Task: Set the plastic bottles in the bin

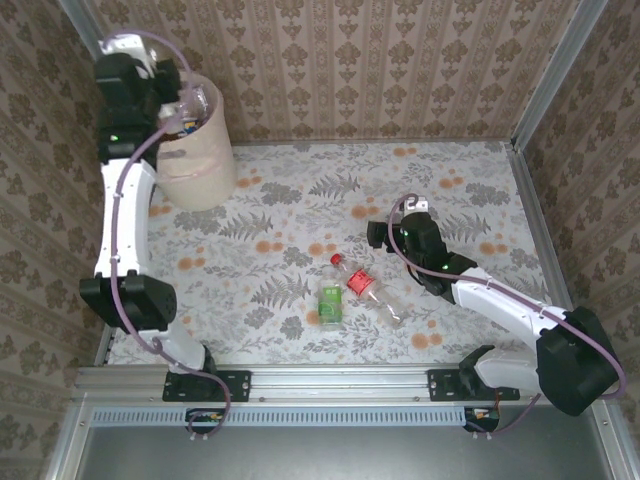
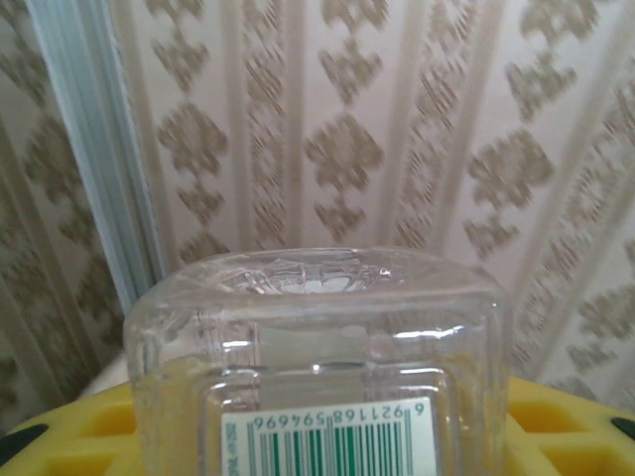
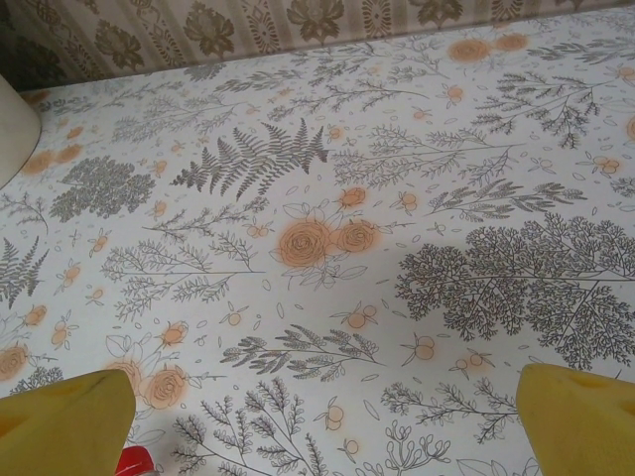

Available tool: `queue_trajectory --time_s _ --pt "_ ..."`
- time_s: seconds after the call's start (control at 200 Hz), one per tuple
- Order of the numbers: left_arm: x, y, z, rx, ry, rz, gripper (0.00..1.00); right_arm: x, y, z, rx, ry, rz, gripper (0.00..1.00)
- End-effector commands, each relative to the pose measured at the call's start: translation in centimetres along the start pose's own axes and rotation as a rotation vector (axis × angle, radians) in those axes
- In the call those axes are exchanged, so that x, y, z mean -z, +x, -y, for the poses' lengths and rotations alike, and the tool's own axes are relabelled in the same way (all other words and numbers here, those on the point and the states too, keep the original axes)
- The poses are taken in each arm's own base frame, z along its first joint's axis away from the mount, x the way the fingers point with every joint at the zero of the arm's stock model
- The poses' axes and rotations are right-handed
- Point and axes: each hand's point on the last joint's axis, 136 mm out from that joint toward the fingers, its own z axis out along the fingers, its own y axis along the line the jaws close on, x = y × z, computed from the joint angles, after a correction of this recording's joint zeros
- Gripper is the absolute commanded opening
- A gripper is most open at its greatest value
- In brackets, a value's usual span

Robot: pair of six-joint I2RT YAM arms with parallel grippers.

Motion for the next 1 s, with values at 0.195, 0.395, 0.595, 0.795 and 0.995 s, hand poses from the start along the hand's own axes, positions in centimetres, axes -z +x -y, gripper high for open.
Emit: queue_trajectory --time_s 0.195,0.395,0.595,0.795,0.995 --pt "-5.3 1.3 -3.5 -0.158 0.171 -0.015 0.49 0.0 -0.8 -0.8 0.013 -0.032 0.027 1.0" --pt "-7.9 3.8 -5.7 -0.202 0.198 -0.033 0.5 0.2 -1.4 -1.0 0.033 -0.038 0.038 1.0" --pt "-10.0 6.2 -6.3 -0.241 0.262 -0.078 0.53 0.3 -1.3 -1.2 0.04 -0.05 0.027 1.0" --pt "-10.9 8.5 -6.6 -0.257 0.26 -0.131 0.73 0.6 -0.5 -1.1 0.056 -0.056 -0.004 1.0" --pt "-10.8 7.8 -6.5 -0.26 0.231 -0.131 0.83 0.8 -0.4 -0.9 0.061 -0.048 -0.002 1.0"
